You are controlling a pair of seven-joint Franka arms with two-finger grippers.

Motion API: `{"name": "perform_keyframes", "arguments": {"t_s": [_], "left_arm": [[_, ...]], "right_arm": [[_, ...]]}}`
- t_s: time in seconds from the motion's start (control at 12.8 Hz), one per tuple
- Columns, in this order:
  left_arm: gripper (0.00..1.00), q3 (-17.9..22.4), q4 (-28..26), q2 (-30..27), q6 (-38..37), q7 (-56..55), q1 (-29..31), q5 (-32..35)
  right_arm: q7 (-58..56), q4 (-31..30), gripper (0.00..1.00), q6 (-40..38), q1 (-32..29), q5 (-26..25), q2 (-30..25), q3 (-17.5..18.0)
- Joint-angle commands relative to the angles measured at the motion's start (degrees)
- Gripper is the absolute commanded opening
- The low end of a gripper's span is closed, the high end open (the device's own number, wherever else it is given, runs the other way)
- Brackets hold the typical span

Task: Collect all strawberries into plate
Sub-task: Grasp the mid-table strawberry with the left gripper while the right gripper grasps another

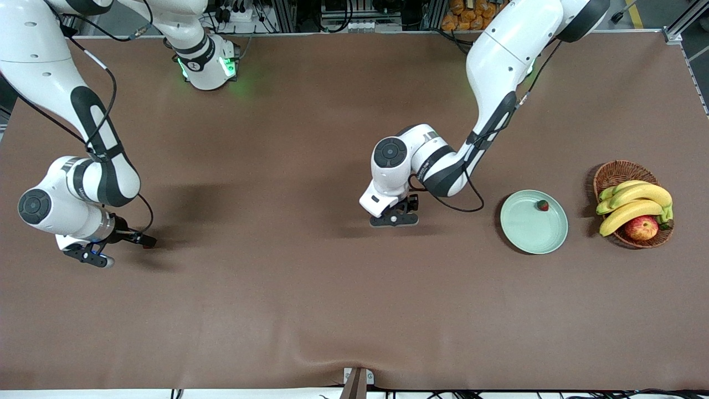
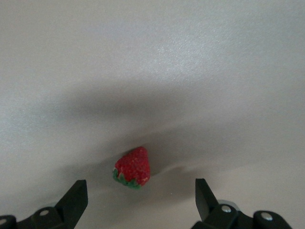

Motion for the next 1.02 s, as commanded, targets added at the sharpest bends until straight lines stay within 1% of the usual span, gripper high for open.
{"name": "perform_keyframes", "arguments": {"t_s": [0.0, 0.16, 0.31, 0.39, 0.47, 0.55, 0.7, 0.78, 0.86, 0.94], "left_arm": [[0.81, 0.15, 1.23, 2.69, 3.71, 0.51, 0.32, 0.43], [0.73, 0.15, 1.06, 2.43, 3.71, -0.37, 0.67, 0.17], [0.7, 0.15, 1.05, 2.43, 3.71, -0.11, 1.11, 0.25], [0.66, 0.15, 0.79, 2.34, 3.63, -0.11, 1.37, 0.26], [0.58, 0.15, 0.62, 2.16, 3.45, 0.15, 1.55, 0.34], [0.53, 0.15, 0.44, 2.07, 3.19, 0.5, 1.64, 0.34], [0.45, 0.15, 0.35, 2.16, 3.19, 0.59, 1.99, 0.34], [0.34, 0.15, 0.35, 2.16, 3.19, 0.59, 2.07, 0.34], [0.1, 0.15, 0.09, 1.99, 3.1, 0.68, 2.25, 0.43], [0.0, 0.15, -0.43, 1.12, 2.75, 0.51, 2.6, 0.43]], "right_arm": [[-0.54, 0.5, 1.0, 0.58, -1.25, 1.56, 1.08, 1.1], [-0.54, 1.29, 1.0, 0.66, -1.25, 1.9, 2.66, 1.1], [-0.54, 2.0, 1.0, 0.66, -1.25, 2.26, 3.11, 1.1], [-0.54, 2.0, 1.0, 0.66, -1.25, 2.26, 3.11, 1.1], [-0.54, 2.0, 1.0, 0.66, -1.25, 2.43, 3.46, 1.1], [-0.54, 2.08, 0.94, 0.66, -1.25, 2.43, 3.46, 1.1], [-0.54, 2.26, 0.78, 0.66, -1.25, 2.43, 3.55, 1.1], [-0.54, 2.52, 0.67, 0.66, -1.16, 2.43, 3.63, 1.1], [-0.54, 2.52, 0.52, 0.66, -1.16, 2.43, 3.64, 1.1], [-0.63, 2.61, 0.34, 0.66, -1.16, 2.43, 3.64, 1.1]]}}
